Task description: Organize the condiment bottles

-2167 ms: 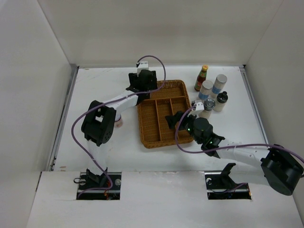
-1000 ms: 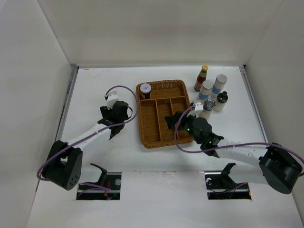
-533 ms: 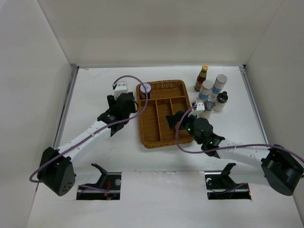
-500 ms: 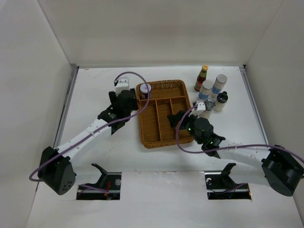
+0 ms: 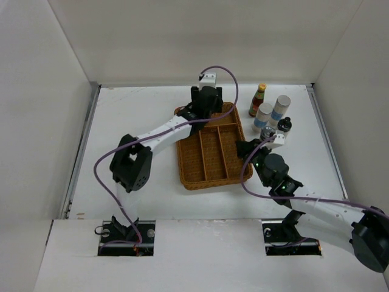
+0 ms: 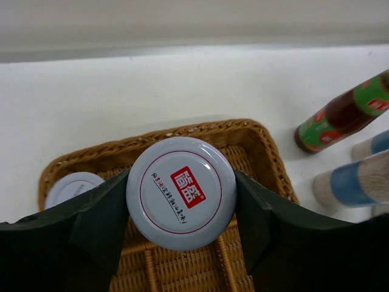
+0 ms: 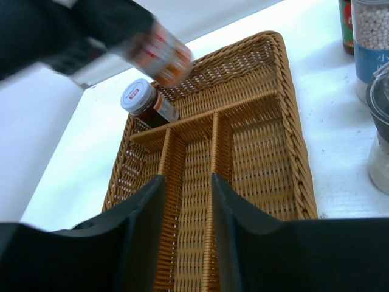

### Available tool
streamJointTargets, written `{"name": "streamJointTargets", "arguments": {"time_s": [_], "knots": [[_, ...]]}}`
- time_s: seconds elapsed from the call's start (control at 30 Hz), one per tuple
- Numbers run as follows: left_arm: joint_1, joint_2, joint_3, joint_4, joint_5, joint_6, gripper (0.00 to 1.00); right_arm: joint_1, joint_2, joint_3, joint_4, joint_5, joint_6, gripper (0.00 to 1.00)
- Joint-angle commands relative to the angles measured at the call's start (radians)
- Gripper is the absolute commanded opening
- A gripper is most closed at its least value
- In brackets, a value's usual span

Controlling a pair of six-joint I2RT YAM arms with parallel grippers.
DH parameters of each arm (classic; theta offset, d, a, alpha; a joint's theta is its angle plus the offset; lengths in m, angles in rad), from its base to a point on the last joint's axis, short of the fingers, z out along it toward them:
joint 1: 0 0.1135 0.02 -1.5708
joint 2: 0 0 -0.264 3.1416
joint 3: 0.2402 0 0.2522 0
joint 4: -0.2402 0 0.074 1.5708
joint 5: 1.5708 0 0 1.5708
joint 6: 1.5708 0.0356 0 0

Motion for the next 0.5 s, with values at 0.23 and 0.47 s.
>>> {"name": "streamJointTargets", "arguments": {"time_s": [0.23, 0.47], "knots": [[0.036, 0.176, 0.123, 0.094, 0.046, 0.018, 0.36, -0.001, -0.034, -0.012, 0.041, 0.032, -0.006, 0.66], [0.039, 0.196, 0.049, 0.167, -0.005, 0.018, 0.61, -0.001, -0.068, -0.016, 0.053, 0.029, -0.029, 0.79]]}}
